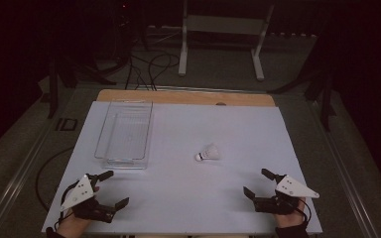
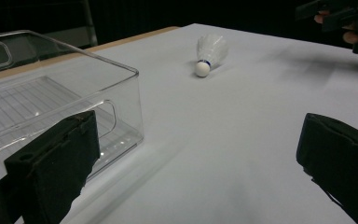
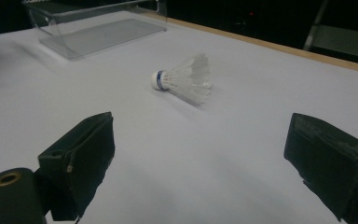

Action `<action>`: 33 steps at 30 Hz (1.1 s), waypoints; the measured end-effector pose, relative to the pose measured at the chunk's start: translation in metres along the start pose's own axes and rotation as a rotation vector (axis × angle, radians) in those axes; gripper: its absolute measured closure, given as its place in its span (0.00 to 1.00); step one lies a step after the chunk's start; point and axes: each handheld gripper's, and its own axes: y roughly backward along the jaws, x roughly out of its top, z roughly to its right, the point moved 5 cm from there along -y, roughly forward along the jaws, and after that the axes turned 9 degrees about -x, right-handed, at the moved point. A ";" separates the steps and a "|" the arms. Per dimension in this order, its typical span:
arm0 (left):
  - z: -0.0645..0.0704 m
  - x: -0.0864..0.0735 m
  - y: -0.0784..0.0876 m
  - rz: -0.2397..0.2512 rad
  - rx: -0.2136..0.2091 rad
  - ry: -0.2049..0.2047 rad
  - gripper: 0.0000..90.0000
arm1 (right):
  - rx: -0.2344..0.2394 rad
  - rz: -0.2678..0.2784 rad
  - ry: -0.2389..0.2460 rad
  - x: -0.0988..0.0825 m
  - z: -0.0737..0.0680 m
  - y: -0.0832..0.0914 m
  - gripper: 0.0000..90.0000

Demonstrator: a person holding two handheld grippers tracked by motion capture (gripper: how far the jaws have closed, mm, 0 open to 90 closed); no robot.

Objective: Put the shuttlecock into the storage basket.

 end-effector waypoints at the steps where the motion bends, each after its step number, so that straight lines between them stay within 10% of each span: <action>1: 0.000 0.000 0.000 -0.003 0.001 -0.001 0.00 | 0.003 0.000 0.004 0.000 -0.001 0.000 0.10; 20: 0.005 0.004 0.000 -0.033 -0.014 0.000 0.00 | -0.003 0.023 0.032 0.004 -0.005 0.002 0.10; 33: 0.008 0.023 -0.007 -0.138 -0.070 -0.056 0.00 | -0.011 0.014 0.027 0.003 -0.006 0.003 0.10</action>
